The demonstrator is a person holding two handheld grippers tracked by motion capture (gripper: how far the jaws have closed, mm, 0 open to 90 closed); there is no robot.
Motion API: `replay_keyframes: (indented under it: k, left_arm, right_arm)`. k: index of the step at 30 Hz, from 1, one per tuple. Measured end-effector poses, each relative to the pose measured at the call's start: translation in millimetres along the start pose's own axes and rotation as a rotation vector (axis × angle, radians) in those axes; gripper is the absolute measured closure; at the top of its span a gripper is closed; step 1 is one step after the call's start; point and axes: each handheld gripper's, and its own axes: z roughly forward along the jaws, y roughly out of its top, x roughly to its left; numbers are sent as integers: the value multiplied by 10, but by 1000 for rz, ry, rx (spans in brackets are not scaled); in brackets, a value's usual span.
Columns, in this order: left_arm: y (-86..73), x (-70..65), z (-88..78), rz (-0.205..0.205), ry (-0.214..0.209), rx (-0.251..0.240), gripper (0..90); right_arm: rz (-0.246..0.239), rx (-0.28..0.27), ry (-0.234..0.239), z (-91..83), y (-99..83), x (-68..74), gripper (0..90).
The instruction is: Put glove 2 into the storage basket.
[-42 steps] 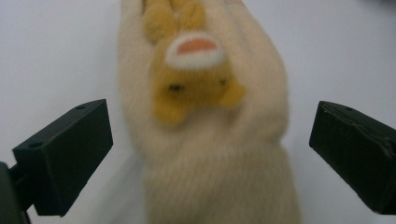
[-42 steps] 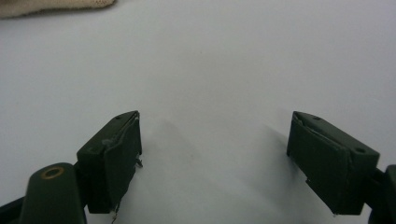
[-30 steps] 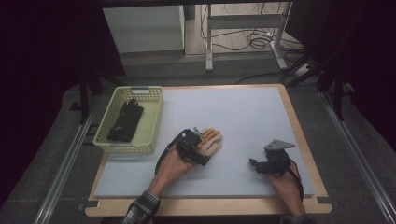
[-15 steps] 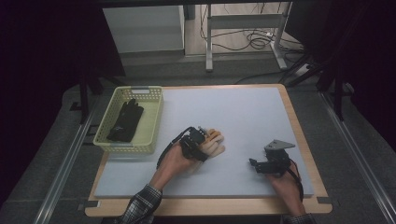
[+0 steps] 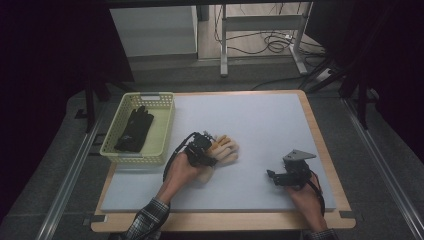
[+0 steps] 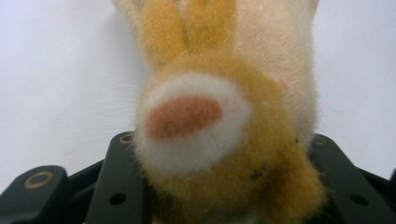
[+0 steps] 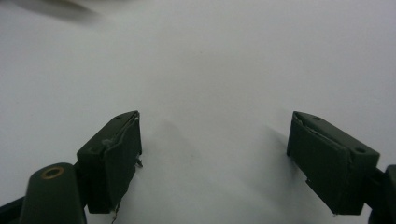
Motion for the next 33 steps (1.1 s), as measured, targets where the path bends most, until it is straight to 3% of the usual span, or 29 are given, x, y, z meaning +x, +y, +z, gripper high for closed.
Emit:
replay_keyframes:
  k: [4,6,7,13,21,23,24,26,27,33]
  left_arm:
    - [54,108,-250,-17,33,-35,547]
    - [63,124,-291,-23,41,-43,544]
    - [90,195,-428,-36,66,-62,544]
    - [121,485,-809,-99,137,-89,537]
    - [54,943,-1200,-210,250,-110,530]
    - [35,1005,-1238,-225,264,-114,527]
    - [-12,1146,-1313,-260,304,-118,525]
    - [-34,1209,-1338,-280,323,-115,523]
    - [-79,1322,-1366,-313,350,-113,523]
    - [-239,1651,-1298,-380,400,-79,519]
  right_arm:
    - [-1,0,-1,0,0,0,176]
    - [-2,0,-1,-1,0,0,176]
    - [-2,-1,-1,0,0,0,176]
    - [-5,-2,-3,-1,-1,3,176]
    - [-3,-4,-2,2,-2,2,175]
    - [-3,-4,-2,2,-2,3,175]
    - [-3,-4,-2,2,-1,1,176]
    - [-2,-3,-1,2,-1,-1,175]
    - [-2,-3,-1,2,-1,0,176]
    - [-1,-3,0,2,-1,-1,176]
